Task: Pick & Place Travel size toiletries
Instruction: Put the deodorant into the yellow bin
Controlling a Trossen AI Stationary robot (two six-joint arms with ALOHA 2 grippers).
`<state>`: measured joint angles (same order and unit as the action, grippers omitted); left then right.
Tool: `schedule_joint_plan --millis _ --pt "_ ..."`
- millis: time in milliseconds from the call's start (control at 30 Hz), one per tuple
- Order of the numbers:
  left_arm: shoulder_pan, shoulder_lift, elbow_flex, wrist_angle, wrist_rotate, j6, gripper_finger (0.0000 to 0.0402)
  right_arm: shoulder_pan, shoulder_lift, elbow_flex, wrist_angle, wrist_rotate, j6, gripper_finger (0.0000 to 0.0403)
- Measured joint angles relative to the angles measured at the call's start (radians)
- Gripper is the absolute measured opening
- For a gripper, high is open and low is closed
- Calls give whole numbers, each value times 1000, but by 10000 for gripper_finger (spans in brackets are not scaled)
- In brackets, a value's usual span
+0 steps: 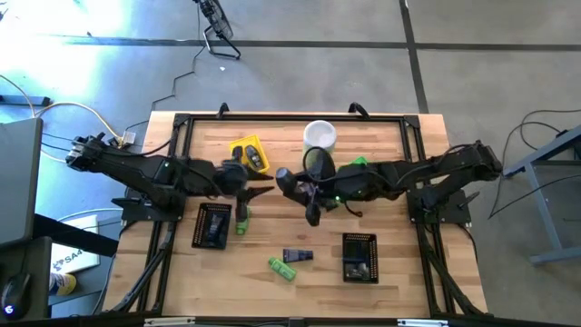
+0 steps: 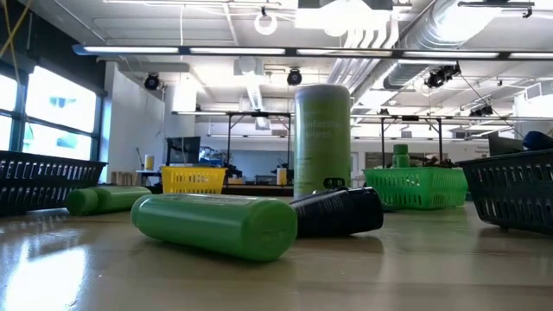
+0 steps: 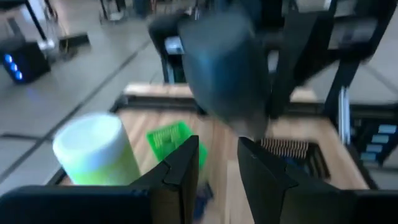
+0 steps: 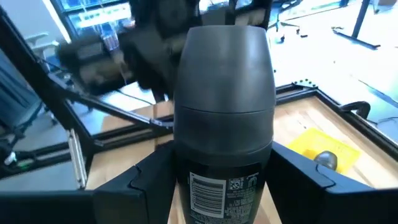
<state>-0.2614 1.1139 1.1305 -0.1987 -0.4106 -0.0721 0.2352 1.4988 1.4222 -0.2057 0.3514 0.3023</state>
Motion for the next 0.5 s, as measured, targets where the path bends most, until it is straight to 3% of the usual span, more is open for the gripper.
schedule_joint_plan --millis 233,500 --pt "97 -33 -1 38 159 12 106 -3 -24 1 3 -20 -41 206" --pt "140 -9 0 66 178 -21 114 -8 -27 1 23 -10 -68 208"
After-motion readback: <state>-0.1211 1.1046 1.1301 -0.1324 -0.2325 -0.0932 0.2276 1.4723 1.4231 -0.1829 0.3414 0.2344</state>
